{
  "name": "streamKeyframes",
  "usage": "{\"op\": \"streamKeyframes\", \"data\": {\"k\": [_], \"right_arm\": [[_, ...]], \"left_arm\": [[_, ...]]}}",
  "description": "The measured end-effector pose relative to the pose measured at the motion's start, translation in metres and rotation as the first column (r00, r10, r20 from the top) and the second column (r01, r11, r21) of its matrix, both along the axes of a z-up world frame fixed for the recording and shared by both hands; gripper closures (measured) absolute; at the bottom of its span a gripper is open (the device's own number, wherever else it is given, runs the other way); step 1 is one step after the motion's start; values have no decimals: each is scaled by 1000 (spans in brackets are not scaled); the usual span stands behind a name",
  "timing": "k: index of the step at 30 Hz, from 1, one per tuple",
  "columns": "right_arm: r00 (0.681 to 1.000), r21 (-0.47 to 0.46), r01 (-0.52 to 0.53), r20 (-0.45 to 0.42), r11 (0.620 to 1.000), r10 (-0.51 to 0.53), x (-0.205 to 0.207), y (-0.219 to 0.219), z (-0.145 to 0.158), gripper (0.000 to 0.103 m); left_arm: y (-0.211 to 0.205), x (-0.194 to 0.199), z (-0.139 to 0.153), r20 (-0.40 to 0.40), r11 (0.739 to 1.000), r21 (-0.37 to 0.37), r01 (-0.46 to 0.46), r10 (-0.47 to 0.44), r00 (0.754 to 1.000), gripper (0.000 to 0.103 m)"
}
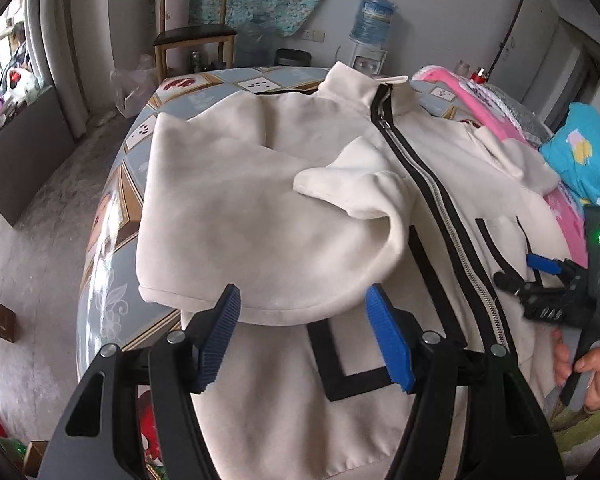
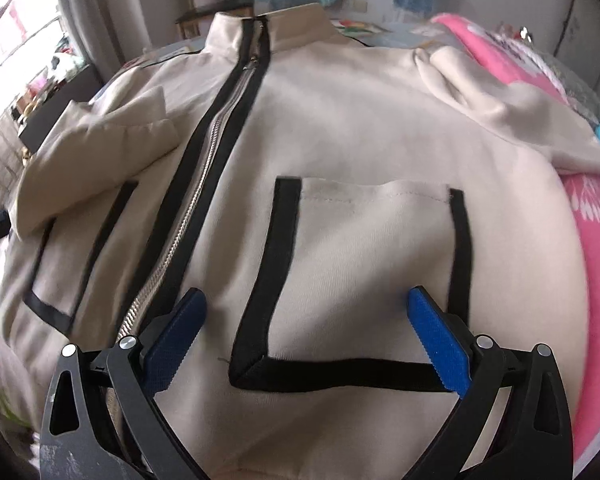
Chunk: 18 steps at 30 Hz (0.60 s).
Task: Fold large clothes
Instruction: 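Carry the sleeve across the jacket front with the left gripper and release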
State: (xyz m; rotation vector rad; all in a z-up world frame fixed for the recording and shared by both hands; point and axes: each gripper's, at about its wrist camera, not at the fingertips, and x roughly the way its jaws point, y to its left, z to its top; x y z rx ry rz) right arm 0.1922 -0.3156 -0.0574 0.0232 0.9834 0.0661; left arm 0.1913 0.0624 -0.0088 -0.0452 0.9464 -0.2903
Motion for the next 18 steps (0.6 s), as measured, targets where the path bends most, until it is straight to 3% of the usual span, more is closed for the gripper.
{"op": "streamKeyframes", "data": {"k": [4, 6, 9, 11, 13, 15, 18], "right_arm": [[993, 97, -60, 103, 993, 50, 12, 15, 45, 6], [991, 208, -94, 113, 974, 71, 23, 21, 56, 6], [993, 396, -109, 83, 912, 83, 41, 28, 53, 6], [997, 424, -76, 44, 903, 63, 47, 33, 43, 6], [999, 464, -27, -12, 885, 37, 47, 34, 29, 7], [999, 478, -5, -31, 879, 23, 41, 33, 21, 8], [1000, 472, 14, -30, 882, 0, 29, 23, 17, 9]], "left_arm": [[6, 11, 7, 23, 998, -61, -4, 5, 1000, 40], [6, 24, 11, 4, 984, -178, 27, -27, 1000, 40], [-1, 55, 3, -98, 928, -369, 58, -100, 990, 40], [-6, 79, -12, -192, 893, -450, 17, -115, 975, 40], [-10, 96, -23, -253, 885, -463, -39, -90, 963, 41], [-13, 106, -27, -263, 878, -475, -64, -72, 962, 45], [-28, 106, -18, -201, 901, -434, -15, -80, 976, 59]]}}
